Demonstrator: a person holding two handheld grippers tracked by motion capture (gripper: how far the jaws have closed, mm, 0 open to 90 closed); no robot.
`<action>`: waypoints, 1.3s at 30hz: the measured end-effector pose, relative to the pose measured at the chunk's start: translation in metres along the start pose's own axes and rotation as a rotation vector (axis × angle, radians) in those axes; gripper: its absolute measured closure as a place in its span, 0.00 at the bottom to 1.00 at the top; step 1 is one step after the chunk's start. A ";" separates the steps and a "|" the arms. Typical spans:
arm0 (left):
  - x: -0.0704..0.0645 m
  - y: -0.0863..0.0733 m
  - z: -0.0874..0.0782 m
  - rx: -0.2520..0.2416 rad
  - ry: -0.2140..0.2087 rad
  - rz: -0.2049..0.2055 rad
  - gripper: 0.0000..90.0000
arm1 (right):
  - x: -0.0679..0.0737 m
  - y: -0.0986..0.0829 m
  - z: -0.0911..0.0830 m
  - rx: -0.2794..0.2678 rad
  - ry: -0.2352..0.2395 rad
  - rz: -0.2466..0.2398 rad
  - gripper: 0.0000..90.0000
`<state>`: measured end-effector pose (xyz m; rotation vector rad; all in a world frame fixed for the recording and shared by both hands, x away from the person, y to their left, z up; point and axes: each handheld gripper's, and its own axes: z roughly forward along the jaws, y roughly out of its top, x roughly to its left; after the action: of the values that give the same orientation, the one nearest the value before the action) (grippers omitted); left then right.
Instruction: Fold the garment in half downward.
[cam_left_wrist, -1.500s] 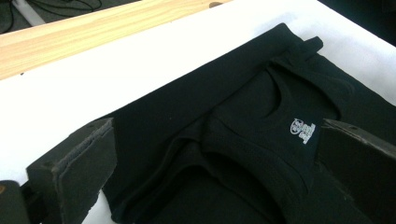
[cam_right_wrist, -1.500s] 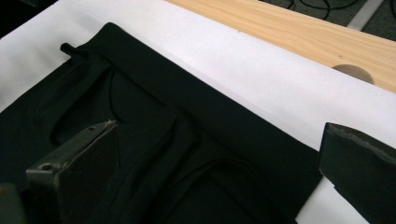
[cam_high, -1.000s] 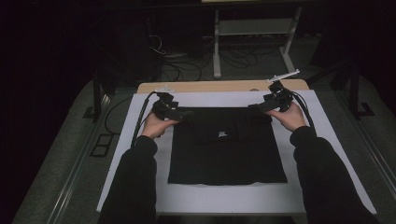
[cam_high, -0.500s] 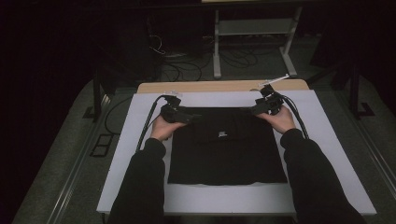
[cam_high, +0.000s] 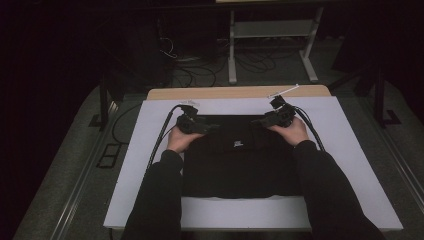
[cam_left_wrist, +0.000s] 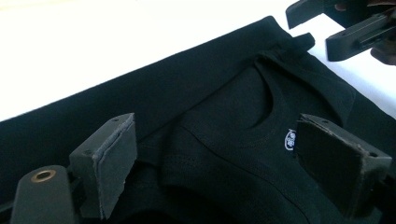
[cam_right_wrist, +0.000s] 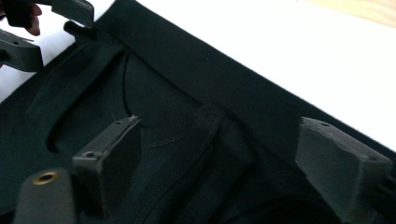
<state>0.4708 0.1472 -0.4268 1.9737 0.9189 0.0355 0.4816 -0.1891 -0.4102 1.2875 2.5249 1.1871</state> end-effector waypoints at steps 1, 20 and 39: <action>0.000 0.000 0.001 0.003 -0.004 0.002 0.15 | 0.001 0.000 0.001 0.005 -0.006 0.001 0.20; 0.003 -0.008 0.012 0.022 0.056 -0.016 0.52 | 0.001 -0.004 0.015 0.020 -0.087 0.049 0.58; 0.005 -0.009 0.012 0.081 0.107 -0.023 0.94 | 0.002 -0.008 0.027 0.054 -0.098 0.031 0.88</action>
<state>0.4740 0.1446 -0.4416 2.0520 1.0264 0.0925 0.4849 -0.1739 -0.4338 1.3671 2.4924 1.0402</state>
